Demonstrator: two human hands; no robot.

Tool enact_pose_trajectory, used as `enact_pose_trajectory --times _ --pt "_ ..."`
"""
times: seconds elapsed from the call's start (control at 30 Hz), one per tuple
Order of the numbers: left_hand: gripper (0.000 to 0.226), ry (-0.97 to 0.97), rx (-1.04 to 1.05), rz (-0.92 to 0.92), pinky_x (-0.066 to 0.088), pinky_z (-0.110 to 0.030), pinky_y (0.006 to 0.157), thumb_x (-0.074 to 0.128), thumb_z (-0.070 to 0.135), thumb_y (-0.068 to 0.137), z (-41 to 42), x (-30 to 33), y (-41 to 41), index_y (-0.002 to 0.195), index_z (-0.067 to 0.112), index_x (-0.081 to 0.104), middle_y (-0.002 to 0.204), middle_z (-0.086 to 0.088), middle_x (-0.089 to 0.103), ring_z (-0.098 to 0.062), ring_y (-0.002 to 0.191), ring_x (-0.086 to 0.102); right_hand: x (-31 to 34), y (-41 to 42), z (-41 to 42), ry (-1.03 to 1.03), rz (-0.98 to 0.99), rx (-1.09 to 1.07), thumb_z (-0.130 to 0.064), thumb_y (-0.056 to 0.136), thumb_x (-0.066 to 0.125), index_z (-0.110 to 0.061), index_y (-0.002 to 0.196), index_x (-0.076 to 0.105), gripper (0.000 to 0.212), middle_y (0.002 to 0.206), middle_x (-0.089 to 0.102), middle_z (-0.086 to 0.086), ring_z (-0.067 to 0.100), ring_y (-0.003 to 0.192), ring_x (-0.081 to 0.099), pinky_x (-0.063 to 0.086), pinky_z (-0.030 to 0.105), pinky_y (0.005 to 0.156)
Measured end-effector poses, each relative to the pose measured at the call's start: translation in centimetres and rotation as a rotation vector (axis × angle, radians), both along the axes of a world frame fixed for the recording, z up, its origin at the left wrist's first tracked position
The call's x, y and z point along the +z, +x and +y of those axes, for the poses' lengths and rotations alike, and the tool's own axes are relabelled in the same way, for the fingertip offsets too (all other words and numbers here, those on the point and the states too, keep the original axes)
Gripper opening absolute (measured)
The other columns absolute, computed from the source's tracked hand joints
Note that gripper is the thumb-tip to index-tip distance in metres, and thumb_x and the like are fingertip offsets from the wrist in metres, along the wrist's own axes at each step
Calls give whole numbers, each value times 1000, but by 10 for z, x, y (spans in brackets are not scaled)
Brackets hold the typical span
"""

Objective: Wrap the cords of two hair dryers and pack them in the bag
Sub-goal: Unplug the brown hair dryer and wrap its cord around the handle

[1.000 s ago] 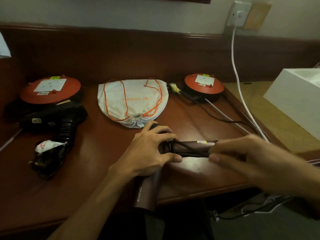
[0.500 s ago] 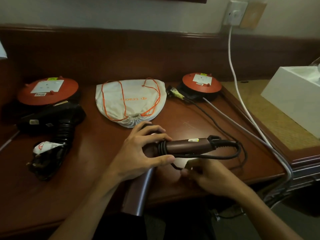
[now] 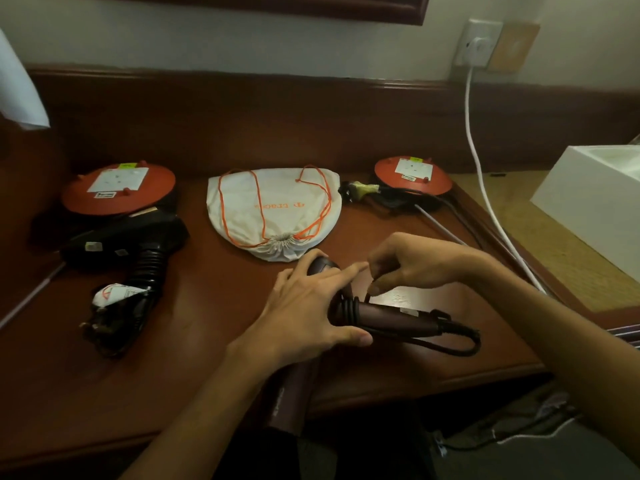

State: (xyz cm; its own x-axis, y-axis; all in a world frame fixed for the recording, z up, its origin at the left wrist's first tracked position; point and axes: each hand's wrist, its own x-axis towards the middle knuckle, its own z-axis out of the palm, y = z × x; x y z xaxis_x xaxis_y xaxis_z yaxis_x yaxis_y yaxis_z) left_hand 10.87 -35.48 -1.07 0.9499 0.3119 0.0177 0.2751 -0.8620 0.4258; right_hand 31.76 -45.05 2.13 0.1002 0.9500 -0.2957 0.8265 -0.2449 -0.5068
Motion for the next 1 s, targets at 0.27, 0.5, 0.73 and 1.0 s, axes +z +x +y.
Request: enact_pose_trajectory --times 0.27,0.5,0.73,1.0 --pt "89 -16 -40 69 19 -59 116 64 73 78 7 -5 11 153 50 20 144 17 45 -17 151 3 16 -33 -14 29 -7 30 -17 101 54 -14 97 74 20 84 68 15 30 72 58 49 50 69" --pt "64 -19 -11 -26 18 -51 113 60 77 77 11 -13 9 137 55 51 138 27 50 -11 148 4 25 -49 -37 62 -137 8 -27 100 58 -24 102 74 16 88 72 -5 12 77 66 57 40 69" --pt "73 0 77 -120 22 -50 112 46 87 75 11 -24 0 138 49 53 138 27 51 -14 149 4 24 -44 -84 304 -252 -211 -47 91 56 -33 96 75 24 79 70 -11 7 72 64 56 46 68" --pt "40 -255 153 -374 30 -52 112 42 80 83 27 -35 -4 114 64 61 119 34 60 -7 137 29 -40 -92 -99 496 124 -121 -14 101 60 -37 115 71 30 79 58 -23 2 73 57 38 11 65"
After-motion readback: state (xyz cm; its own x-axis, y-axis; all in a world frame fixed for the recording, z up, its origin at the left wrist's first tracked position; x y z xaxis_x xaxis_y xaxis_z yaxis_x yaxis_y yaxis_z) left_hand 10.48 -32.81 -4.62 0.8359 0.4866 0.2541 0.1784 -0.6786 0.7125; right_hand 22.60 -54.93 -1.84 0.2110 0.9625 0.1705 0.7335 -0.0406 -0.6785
